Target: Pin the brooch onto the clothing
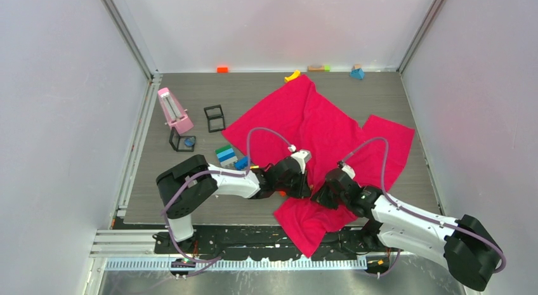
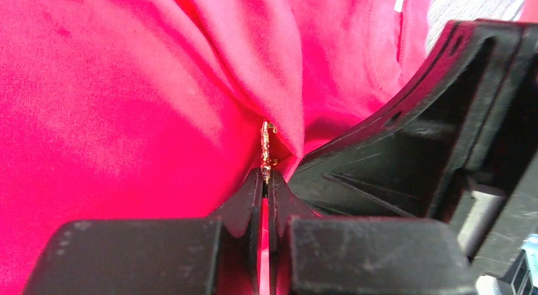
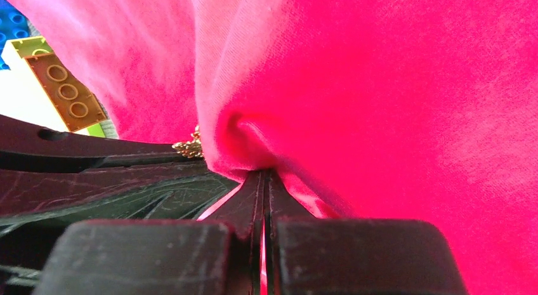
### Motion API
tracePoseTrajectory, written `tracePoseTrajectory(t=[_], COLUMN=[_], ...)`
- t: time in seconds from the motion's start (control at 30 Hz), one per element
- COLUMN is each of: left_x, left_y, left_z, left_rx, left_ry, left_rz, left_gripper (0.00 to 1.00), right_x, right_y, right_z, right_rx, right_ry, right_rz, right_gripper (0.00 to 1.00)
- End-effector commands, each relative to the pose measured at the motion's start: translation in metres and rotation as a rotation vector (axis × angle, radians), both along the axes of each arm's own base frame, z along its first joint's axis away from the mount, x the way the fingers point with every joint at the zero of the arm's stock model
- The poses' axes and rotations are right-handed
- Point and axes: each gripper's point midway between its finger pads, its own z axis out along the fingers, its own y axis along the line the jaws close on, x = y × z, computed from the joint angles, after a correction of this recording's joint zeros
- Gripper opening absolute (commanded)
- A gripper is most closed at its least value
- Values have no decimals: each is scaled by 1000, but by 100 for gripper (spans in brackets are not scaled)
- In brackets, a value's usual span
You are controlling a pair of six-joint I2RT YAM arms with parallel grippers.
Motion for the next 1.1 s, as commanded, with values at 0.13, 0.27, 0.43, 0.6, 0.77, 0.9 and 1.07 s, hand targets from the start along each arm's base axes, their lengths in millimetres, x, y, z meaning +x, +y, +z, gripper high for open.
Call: tracePoseTrajectory(t=[0.13, 0.27, 0.43, 0.6, 0.77, 0.9, 1.07], left_x=[2, 1, 4, 9, 11, 11, 11], left_y=[-36, -36, -33, -24, -20, -19, -17], left_z=[68, 71, 76, 76, 78, 80, 79], left_rx=[-260, -272, -278, -278, -285, -291, -291], left_ry=[-43, -45, -57, -53, -46, -41, -30], left_rz=[-44, -43, -32, -10, -20, -27, -26], left_gripper=[0, 0, 0, 0, 0, 0, 0], right_x=[4, 3, 2, 4, 9, 10, 13], right_y=[12, 12, 11, 4, -21, -39, -46], right_z=[6, 5, 3, 16, 44, 60, 73], right_rx=[52, 50, 47, 7, -87, -112, -76], right_ry=[-16, -14, -11, -40, -123, -183, -262], right_rz=[13, 13, 16, 23, 0, -37, -69], right_gripper=[1, 1, 1, 3, 29, 48, 57])
